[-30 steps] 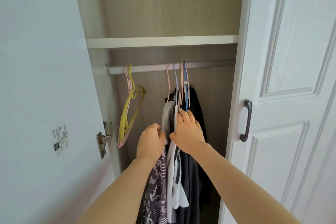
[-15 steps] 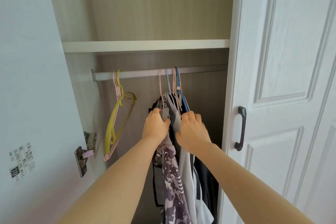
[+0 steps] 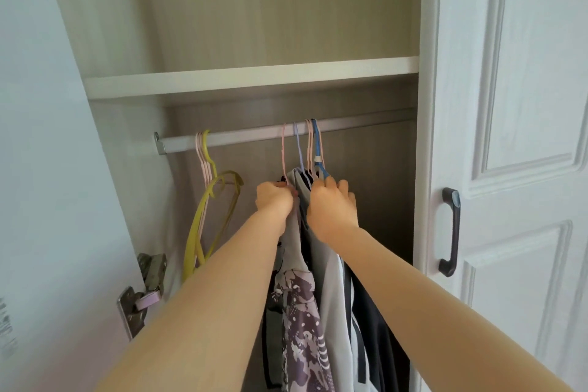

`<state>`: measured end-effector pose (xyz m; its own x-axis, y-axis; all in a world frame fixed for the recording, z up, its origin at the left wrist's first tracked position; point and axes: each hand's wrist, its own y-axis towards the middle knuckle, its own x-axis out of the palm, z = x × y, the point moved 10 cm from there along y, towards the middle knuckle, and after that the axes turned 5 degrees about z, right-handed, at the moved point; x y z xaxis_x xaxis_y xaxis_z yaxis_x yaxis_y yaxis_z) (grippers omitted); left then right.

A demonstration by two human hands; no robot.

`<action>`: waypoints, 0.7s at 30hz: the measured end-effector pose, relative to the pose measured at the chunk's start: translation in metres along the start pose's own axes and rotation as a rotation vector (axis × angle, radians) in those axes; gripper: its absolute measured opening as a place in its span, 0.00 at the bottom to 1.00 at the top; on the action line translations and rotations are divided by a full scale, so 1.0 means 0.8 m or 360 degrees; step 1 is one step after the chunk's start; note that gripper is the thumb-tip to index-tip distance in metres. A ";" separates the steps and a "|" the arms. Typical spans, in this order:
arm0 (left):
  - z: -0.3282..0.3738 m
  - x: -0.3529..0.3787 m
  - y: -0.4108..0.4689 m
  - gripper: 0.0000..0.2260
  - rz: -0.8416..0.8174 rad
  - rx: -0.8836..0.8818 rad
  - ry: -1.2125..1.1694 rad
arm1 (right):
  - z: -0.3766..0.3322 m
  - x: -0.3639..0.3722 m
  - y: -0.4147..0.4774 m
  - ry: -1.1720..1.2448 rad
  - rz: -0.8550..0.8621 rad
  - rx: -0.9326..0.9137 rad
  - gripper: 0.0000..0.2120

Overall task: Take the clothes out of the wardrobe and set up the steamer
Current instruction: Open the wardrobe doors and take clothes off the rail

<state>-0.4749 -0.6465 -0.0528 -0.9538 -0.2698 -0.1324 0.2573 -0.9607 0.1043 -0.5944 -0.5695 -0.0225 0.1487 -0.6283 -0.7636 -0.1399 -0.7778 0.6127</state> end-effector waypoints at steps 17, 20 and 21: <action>0.040 -0.042 -0.004 0.10 0.0110 -0.0100 -0.0261 | -0.020 -0.046 0.012 0.0536 0.0098 0.0329 0.14; 0.036 -0.050 -0.022 0.09 0.0137 -0.0017 -0.0366 | -0.024 -0.047 0.001 0.0651 0.0095 0.0366 0.16; 0.035 -0.053 -0.031 0.08 0.0147 0.0009 -0.0388 | -0.025 -0.048 -0.003 0.0678 0.0092 0.0370 0.15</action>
<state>-0.4451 -0.6095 -0.0224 -0.9356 -0.3322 0.1195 0.3451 -0.9321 0.1104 -0.5803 -0.5434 0.0095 0.5150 -0.6587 -0.5485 -0.3673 -0.7478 0.5531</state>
